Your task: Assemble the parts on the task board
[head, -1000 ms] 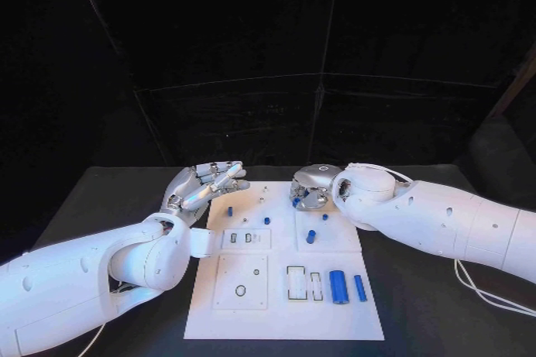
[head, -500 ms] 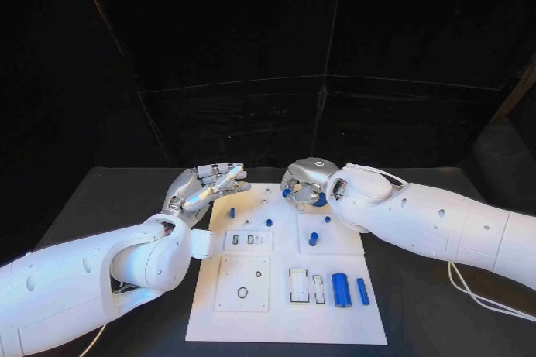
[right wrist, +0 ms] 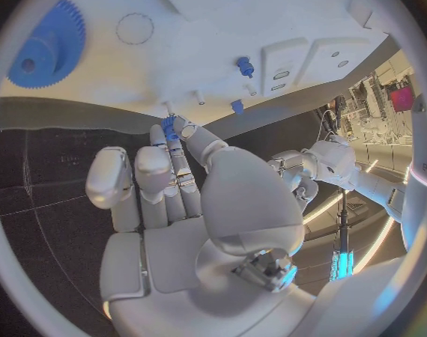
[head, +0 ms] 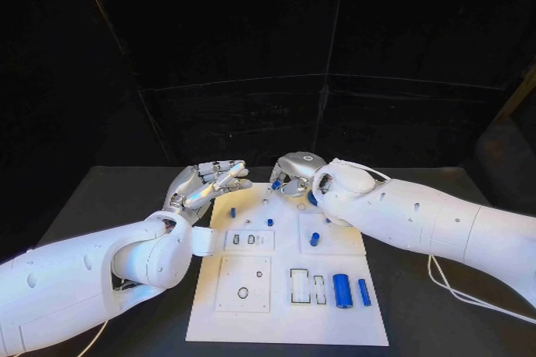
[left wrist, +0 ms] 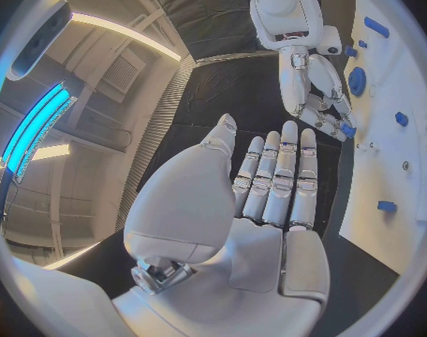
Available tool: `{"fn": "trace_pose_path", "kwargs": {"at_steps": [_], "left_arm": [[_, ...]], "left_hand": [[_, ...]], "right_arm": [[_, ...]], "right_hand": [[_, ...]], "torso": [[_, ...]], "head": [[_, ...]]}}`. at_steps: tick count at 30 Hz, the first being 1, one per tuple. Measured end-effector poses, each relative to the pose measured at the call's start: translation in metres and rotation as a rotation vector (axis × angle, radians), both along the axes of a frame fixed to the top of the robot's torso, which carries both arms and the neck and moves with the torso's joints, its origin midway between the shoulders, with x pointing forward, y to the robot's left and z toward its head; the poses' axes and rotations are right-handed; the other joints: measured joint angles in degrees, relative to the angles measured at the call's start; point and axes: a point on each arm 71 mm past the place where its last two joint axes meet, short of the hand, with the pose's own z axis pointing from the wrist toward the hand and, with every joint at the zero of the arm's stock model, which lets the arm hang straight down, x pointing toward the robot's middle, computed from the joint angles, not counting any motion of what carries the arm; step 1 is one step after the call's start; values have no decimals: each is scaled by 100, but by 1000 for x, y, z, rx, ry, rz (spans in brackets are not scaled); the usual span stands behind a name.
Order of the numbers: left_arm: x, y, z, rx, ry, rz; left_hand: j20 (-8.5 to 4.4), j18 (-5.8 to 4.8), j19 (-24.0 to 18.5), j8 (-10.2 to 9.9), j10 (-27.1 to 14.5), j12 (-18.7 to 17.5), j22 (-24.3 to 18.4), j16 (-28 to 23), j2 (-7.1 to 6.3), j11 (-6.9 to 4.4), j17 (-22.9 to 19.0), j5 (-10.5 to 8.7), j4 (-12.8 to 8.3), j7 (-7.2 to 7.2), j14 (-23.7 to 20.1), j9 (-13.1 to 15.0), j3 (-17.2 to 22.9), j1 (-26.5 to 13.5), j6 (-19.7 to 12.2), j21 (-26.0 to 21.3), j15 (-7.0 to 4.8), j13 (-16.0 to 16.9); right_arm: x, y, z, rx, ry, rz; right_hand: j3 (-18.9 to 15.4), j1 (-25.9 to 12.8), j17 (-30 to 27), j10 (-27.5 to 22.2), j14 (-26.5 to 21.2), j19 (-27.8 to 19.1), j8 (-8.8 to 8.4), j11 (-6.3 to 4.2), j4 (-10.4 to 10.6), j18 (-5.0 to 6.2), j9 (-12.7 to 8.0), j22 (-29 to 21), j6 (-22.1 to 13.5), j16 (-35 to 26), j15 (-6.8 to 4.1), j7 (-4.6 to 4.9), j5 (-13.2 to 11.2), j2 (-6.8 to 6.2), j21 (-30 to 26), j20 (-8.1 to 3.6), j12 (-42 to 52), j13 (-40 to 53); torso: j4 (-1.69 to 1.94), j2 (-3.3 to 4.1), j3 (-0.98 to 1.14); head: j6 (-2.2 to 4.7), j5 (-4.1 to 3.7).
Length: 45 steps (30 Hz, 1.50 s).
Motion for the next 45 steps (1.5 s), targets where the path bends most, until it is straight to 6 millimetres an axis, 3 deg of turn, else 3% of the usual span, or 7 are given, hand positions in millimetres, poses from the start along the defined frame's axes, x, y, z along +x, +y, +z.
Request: {"fn": "trace_pose_path", "kwargs": {"at_steps": [23,45], "left_arm": [[1,-2,5,-2,-9,-6],[1,-1,9,-3,-17,-8]], "left_hand": [[0,0,0,0,0,0,-7,0,0,0,1,0,-16,0,0,1,-16,0,0,0,0,0],[0,0,0,0,0,0,-6,0,0,0,-4,0,-16,0,0,2,-16,0,0,-1,0,0]], "right_arm": [[10,19,-5,-21,24,-1],[13,19,-1,-37,16,-26]], "right_hand": [[47,-23,14,0,0,0,-1,0,17,1,-3,10,-3,24,0,-2,-23,-23,0,0,0,-1],[82,-83,-7,-1,-22,-1,-48,0,53,1,-8,9,-26,23,21,-3,-70,-82,0,0,2,2]], "torso": [[4,36,-8],[3,78,-18]], "head": [[-24,38],[-52,44]]}}
